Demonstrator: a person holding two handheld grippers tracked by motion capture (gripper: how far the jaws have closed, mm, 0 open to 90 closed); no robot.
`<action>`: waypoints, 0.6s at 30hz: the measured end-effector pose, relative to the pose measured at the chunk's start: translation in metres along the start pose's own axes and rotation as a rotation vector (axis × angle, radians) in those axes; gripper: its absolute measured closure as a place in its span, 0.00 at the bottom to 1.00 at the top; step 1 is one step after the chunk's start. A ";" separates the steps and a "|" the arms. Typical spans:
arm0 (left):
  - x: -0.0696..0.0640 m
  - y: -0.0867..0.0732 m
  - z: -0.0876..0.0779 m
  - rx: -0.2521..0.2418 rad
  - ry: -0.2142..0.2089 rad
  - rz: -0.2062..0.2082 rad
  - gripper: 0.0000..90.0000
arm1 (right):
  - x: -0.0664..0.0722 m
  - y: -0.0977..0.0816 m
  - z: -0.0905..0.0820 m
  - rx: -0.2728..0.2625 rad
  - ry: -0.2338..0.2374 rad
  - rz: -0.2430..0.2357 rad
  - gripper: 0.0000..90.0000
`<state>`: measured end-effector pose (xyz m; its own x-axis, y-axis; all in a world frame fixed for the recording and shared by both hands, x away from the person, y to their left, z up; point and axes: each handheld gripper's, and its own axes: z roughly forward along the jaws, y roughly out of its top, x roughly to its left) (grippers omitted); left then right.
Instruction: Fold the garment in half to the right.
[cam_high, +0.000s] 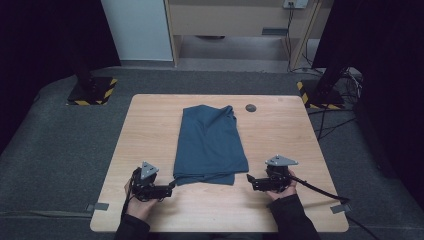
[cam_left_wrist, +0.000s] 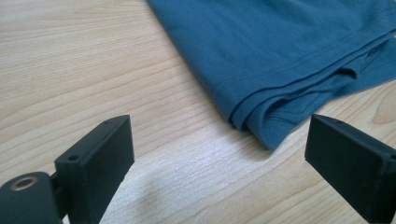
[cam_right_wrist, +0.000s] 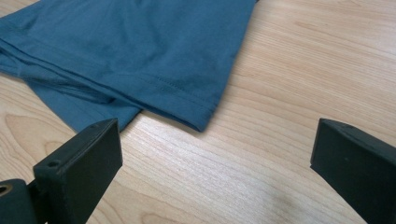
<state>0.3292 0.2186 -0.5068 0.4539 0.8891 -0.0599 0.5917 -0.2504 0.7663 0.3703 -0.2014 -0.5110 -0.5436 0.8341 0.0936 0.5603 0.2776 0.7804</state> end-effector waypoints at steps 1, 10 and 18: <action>0.001 -0.001 0.000 -0.001 0.000 -0.002 0.08 | -0.001 0.000 0.000 0.000 0.000 0.001 0.02; 0.008 -0.005 -0.004 -0.001 0.016 -0.014 0.07 | -0.007 -0.003 -0.003 0.005 -0.017 0.004 0.02; 0.014 -0.008 -0.009 -0.004 0.024 -0.021 0.07 | -0.014 -0.005 -0.006 -0.001 -0.025 0.028 0.02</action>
<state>0.3248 0.2369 -0.5082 0.4253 0.9030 -0.0607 0.5984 -0.2303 0.7673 0.3713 -0.2174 -0.5131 -0.5121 0.8531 0.1001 0.5743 0.2535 0.7784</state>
